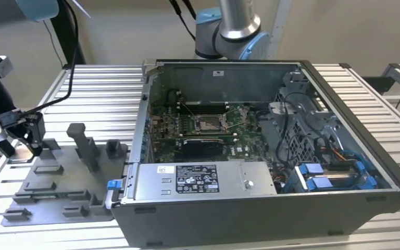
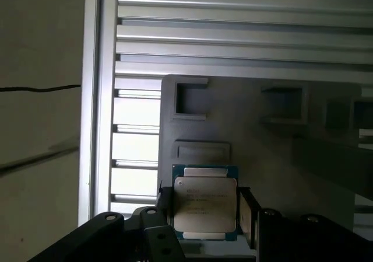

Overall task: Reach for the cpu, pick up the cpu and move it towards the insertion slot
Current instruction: 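Pick up the cpu and move it towards the insertion slot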

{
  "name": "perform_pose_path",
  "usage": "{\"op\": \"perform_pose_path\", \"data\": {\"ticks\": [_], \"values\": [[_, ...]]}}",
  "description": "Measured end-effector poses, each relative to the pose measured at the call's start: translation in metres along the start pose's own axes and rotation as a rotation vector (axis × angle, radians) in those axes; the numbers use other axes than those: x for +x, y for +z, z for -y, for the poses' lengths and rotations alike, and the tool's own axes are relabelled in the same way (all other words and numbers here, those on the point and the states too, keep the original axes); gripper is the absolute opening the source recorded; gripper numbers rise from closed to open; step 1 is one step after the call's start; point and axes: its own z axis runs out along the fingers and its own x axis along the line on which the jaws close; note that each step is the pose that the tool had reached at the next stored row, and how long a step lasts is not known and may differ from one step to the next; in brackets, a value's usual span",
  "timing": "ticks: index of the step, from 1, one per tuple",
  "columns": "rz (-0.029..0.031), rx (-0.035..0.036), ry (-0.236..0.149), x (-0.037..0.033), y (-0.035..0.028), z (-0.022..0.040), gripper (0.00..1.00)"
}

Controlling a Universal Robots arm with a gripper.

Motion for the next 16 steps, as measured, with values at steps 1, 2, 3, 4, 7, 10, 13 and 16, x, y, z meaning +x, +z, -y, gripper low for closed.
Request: {"op": "perform_pose_path", "data": {"ticks": [1, 2, 3, 4, 7, 10, 13, 16], "values": [[-0.0001, 0.0000, 0.000, 0.0000, -0.0010, 0.0000, 0.00], [0.0000, 0.0000, 0.000, 0.0000, -0.0022, -0.0001, 0.00], [0.0000, 0.0000, 0.000, 0.0000, -0.0034, -0.0001, 0.00], [-0.0001, 0.0000, 0.000, 0.0000, -0.0045, -0.0002, 0.00], [-0.0001, 0.0000, 0.000, 0.0000, -0.0075, -0.0003, 0.00], [-0.0001, 0.0000, 0.000, 0.0000, -0.0105, -0.0004, 0.00], [-0.0001, 0.0000, 0.000, 0.0000, -0.0128, -0.0005, 0.00], [0.0000, 0.0000, 0.000, 0.0000, -0.0148, -0.0006, 0.00]]}}
